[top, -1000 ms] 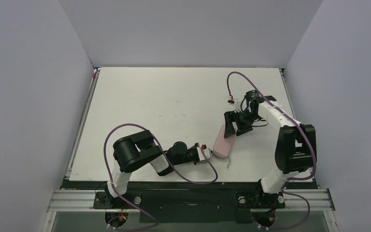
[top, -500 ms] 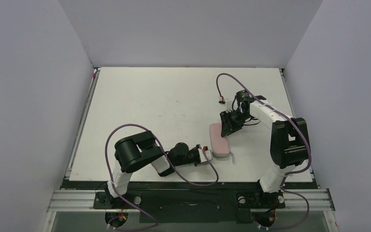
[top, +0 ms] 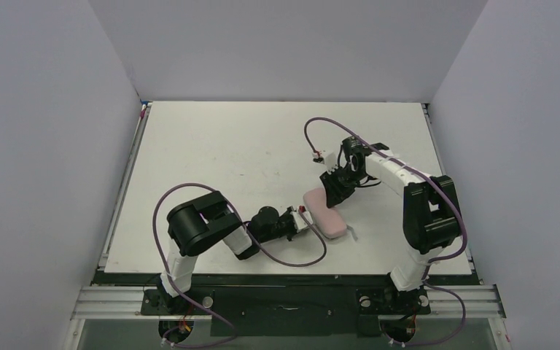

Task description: Open the umbrella

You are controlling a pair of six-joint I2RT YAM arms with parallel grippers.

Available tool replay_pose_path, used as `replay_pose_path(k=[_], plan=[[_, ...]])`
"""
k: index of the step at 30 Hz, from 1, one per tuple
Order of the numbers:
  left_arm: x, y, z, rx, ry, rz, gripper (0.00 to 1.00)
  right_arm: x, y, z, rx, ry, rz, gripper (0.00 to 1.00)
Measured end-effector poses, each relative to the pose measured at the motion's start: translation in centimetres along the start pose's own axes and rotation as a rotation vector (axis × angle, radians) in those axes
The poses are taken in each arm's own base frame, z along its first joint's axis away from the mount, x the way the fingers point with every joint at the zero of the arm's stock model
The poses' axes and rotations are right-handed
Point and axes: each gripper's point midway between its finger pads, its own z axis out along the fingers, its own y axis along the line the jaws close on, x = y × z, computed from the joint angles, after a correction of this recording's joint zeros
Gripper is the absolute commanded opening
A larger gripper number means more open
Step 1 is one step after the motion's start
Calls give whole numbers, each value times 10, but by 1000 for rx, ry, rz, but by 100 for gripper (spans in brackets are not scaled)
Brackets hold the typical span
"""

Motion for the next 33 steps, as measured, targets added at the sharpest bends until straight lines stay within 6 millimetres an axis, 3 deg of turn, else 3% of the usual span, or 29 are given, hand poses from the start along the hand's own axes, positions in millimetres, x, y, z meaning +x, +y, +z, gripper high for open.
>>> replay_pose_path(k=[9, 20, 25, 30, 33], plan=[[14, 53, -6, -147, 43, -83, 0, -2, 3, -2, -9, 28, -172, 20], [15, 78, -20, -222, 60, -114, 0, 5, 13, -3, -63, 132, -490, 22], [26, 73, -33, -217, 89, -93, 0, 6, 12, 0, -103, 191, -578, 35], [24, 66, -36, -184, 70, -62, 0, -14, 7, 0, -100, 162, -555, 60], [21, 65, -36, -179, 61, -55, 0, -27, 8, -2, -97, 126, -470, 66]])
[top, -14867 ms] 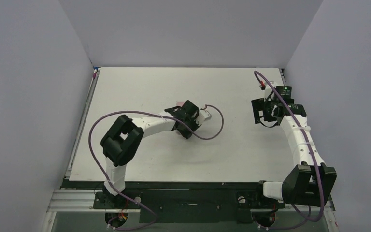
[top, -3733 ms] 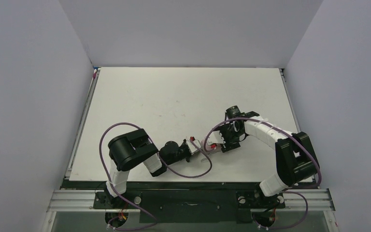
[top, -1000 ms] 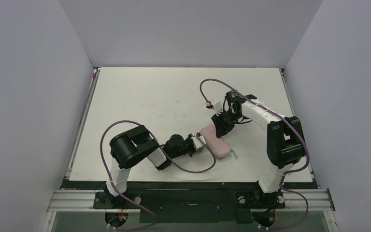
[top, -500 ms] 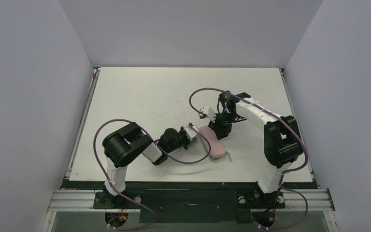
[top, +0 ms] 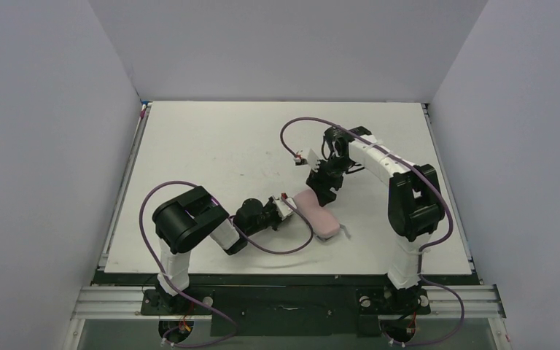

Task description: Open the umbrella

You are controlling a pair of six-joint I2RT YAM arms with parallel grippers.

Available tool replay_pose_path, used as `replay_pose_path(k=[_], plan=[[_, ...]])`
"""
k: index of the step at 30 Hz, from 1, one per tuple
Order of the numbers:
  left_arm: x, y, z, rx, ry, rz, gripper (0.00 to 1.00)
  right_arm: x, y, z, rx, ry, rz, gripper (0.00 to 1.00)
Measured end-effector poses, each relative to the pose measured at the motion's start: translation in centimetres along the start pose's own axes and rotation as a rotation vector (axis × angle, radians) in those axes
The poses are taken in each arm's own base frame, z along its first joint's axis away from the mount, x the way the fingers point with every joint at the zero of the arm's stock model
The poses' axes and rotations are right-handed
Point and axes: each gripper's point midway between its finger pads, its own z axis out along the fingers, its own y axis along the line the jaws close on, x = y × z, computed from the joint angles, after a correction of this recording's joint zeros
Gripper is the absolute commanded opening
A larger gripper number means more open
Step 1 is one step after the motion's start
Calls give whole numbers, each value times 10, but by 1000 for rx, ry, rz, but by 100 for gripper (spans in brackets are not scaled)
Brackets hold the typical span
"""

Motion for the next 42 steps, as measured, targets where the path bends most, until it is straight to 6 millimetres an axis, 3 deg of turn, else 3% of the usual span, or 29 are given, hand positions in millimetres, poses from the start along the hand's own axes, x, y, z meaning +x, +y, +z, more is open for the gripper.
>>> replay_pose_path(k=[3, 8, 16, 23, 42], plan=[[-2, -1, 1, 4, -8, 4, 0, -12, -4, -2, 12, -40, 116, 73], [-3, -2, 1, 5, -12, 5, 0, -27, -10, 0, 60, -89, 276, 74], [-1, -3, -2, 5, -10, -2, 0, -36, -7, 23, 116, -85, 423, 74], [4, -5, -6, 8, -1, -8, 0, -37, -1, 36, 148, -65, 452, 73], [1, -10, 0, 7, -31, 5, 7, -34, -1, 39, 211, -63, 484, 72]])
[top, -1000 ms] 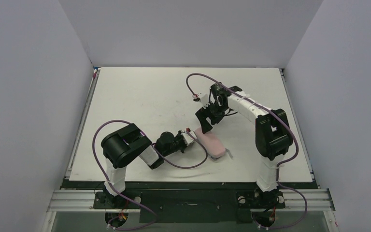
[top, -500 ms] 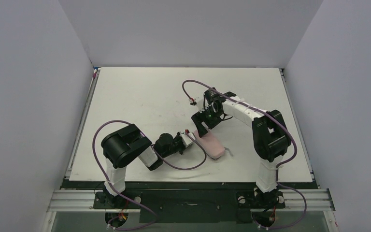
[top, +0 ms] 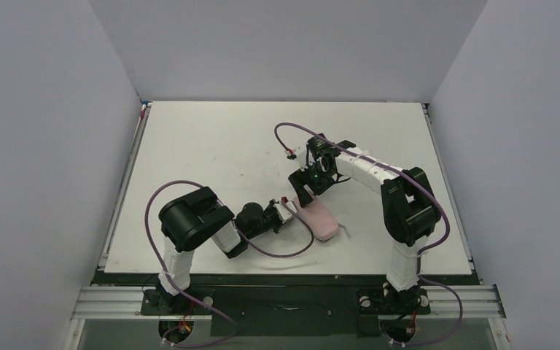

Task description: Open the umbrella

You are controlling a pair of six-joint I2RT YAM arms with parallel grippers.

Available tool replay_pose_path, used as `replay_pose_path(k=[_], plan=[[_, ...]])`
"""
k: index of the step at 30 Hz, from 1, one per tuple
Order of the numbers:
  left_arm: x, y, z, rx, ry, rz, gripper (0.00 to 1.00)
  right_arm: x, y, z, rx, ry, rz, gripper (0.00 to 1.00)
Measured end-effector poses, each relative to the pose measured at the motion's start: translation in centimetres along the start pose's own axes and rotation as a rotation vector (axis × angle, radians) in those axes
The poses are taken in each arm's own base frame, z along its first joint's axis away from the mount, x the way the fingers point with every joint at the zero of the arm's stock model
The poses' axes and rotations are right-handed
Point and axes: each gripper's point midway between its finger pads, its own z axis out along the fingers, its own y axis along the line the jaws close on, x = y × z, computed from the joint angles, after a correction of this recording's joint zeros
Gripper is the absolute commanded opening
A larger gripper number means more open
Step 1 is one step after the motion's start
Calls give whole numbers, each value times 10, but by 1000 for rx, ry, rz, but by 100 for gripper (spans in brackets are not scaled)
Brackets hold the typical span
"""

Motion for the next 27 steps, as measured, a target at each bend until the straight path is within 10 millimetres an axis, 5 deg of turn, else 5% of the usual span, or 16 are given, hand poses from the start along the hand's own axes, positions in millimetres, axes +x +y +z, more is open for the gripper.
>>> replay_pose_path(k=[14, 19, 27], plan=[[-1, 7, 5, -46, 4, -25, 19, 0, -1, 1, 10, -13, -5, 70], [-1, 11, 5, -71, 9, -30, 1, 0, -1, 0, 12, -23, -11, 69], [-1, 11, 6, -71, 10, -20, 0, 0, -1, 0, 2, -29, -41, 59]])
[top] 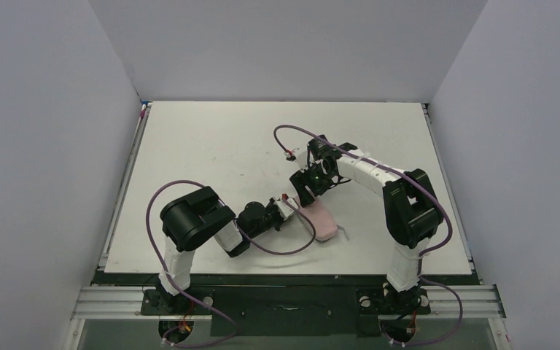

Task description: Open the umbrella

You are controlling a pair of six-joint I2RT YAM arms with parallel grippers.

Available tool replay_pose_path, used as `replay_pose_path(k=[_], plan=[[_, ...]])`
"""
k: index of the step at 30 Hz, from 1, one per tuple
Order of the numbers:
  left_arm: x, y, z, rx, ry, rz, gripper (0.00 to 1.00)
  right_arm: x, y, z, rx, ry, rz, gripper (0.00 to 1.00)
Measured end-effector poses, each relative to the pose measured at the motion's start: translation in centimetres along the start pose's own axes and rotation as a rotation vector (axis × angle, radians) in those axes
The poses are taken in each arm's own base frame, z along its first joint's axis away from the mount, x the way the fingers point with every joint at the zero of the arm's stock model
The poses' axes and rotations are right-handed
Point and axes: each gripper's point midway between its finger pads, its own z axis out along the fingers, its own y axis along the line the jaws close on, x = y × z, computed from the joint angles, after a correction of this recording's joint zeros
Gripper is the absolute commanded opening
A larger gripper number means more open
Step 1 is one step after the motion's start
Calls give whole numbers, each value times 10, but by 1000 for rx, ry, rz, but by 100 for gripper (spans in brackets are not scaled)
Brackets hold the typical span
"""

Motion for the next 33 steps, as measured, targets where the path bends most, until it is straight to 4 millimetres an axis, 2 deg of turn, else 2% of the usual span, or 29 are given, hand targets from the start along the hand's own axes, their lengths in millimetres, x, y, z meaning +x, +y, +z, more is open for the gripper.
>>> replay_pose_path(k=[3, 9, 16, 22, 23, 25, 26, 29, 31, 33], plan=[[1, 1, -1, -3, 3, -1, 0, 0, 0, 0, -12, 0, -33, 53], [3, 5, -3, -3, 5, -13, 0, -1, 1, 0, -48, -11, -186, 49], [3, 4, -5, 16, 2, -14, 0, -1, 3, -2, -112, -20, -441, 51], [2, -5, -9, 52, -6, 15, 0, 1, 7, -10, -181, -19, -675, 49], [1, -7, -9, 57, -8, 19, 0, 1, 8, -12, -199, -21, -720, 49], [0, -10, -10, 67, -11, 29, 0, 4, 9, -16, -228, -21, -788, 58], [-1, -11, -9, 74, -15, 36, 0, 6, 10, -18, -244, -19, -821, 67], [-1, -14, -11, 82, -18, 55, 0, 13, 13, -25, -274, -5, -866, 79], [-1, -15, -12, 82, -20, 71, 0, 16, 11, -31, -277, 7, -814, 80], [-4, -16, -13, 81, -28, 78, 0, 11, 4, -38, -250, -2, -721, 80]])
